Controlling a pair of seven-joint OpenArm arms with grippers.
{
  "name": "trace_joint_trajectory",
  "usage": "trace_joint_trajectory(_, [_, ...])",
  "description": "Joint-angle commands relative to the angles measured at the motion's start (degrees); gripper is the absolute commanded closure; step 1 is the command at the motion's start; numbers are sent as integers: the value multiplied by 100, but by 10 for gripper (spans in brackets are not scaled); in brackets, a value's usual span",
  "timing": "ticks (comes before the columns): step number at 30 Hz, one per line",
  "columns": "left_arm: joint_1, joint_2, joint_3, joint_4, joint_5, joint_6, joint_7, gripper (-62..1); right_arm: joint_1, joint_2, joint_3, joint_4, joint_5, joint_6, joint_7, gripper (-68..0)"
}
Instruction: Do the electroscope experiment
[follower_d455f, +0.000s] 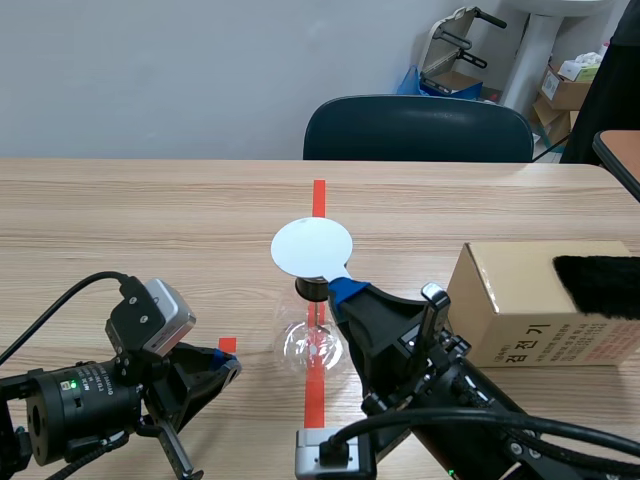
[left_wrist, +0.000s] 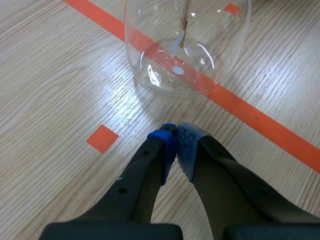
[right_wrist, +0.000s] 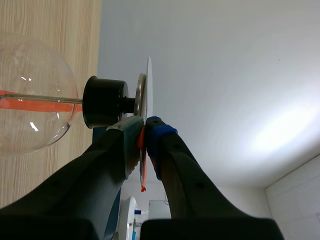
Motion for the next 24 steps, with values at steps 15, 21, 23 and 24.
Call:
trace_joint_trajectory(15, [-17, 31, -22, 103, -13, -15, 122, -14, 70, 15, 39, 76, 0, -87, -2035, -10])
trace_joint_trajectory(21, [-17, 31, -22, 103, -13, -15, 63, -14, 70, 15, 39, 76, 0, -87, -3099, -10])
trace_joint_trajectory(23, [-17, 31, -22, 103, -13, -15, 63, -14, 68, 15, 39, 76, 0, -87, -3397, -11])
trace_joint_trajectory(24, [-17, 31, -22, 103, -13, -15, 63, -14, 68, 15, 39, 76, 0, -87, -3528, -10])
